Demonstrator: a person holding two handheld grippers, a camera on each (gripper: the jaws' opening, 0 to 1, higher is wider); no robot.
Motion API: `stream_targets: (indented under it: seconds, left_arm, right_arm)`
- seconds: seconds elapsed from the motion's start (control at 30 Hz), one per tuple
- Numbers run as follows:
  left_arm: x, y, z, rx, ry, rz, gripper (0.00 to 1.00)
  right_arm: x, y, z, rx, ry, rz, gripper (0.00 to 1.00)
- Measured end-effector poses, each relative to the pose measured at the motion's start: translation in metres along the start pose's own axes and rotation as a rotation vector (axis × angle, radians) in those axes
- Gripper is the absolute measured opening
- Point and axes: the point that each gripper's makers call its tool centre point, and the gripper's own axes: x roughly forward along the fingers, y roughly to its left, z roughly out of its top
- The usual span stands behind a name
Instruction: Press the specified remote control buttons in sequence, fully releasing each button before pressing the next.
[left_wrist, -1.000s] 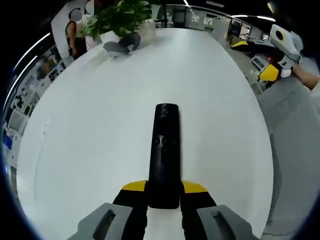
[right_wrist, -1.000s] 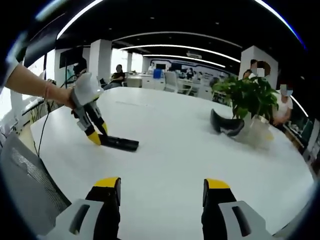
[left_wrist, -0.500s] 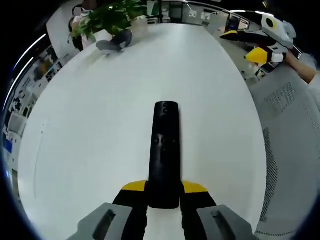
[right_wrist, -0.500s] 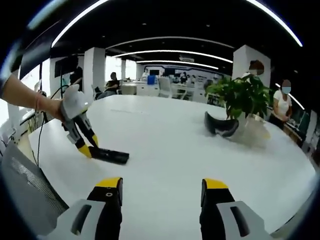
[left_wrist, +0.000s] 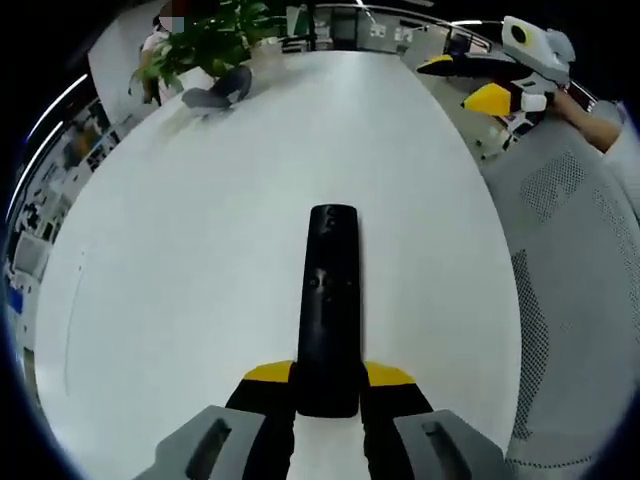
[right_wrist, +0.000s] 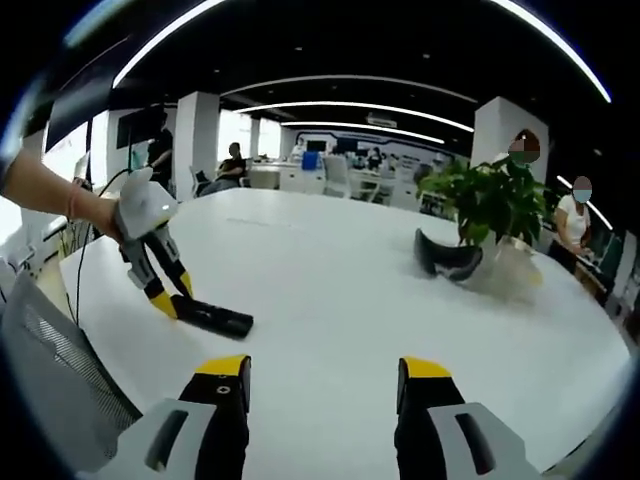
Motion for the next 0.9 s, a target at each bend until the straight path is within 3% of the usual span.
stream_targets:
  seconds: [0.9]
  left_arm:
    - [-0.003,-0.037,-0.006,0.049,0.012,-0.017,0.24]
  right_arm:
    - [0.002,0.014,0.0,-0.057,0.007,0.067,0.48]
